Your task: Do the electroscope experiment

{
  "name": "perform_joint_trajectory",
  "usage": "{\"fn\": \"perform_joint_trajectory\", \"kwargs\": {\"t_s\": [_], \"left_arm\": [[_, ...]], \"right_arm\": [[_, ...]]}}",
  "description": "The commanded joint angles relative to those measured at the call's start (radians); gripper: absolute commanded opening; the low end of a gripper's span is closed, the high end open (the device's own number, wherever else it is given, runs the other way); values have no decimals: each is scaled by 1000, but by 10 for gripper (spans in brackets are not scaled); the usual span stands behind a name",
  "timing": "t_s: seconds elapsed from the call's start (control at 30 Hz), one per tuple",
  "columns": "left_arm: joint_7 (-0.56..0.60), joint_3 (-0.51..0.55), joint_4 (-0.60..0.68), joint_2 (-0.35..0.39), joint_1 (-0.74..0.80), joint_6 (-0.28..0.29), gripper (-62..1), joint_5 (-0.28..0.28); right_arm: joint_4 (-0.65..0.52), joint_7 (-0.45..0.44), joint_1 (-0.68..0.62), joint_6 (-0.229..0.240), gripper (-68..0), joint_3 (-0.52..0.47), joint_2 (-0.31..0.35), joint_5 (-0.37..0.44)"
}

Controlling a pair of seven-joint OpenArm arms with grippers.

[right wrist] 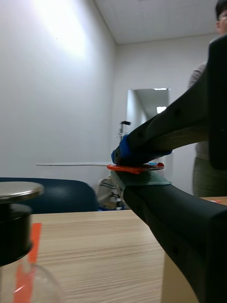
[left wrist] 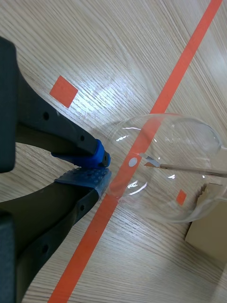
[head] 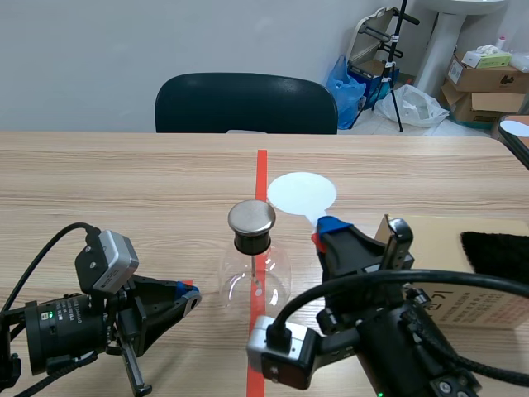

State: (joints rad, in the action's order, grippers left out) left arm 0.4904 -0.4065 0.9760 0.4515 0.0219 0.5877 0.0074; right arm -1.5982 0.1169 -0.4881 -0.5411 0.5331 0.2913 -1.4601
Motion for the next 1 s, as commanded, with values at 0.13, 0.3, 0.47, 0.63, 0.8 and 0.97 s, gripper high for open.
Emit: {"fn": "perform_joint_trajectory", "kwargs": {"t_s": [0.13,0.3,0.47,0.63,0.8,0.97], "left_arm": [[15,3,19,-2,-6,2,-578,-14],[15,3,19,-2,-6,2,-578,-14],[15,3,19,-2,-6,2,-578,-14],[15,3,19,-2,-6,2,-578,-14],[15,3,19,-2,-6,2,-578,-14],[15,3,19,-2,-6,2,-578,-14]], "right_arm": [[-22,137,11,-10,-665,-2,5,-1],[-22,233,11,-10,-665,-2,5,-1],[-22,294,11,-10,-665,-2,5,-1],[-22,333,11,-10,-665,-2,5,-1],[-22,342,11,-10,-665,-2,5,-1],[-22,341,11,-10,-665,-2,5,-1]]}}
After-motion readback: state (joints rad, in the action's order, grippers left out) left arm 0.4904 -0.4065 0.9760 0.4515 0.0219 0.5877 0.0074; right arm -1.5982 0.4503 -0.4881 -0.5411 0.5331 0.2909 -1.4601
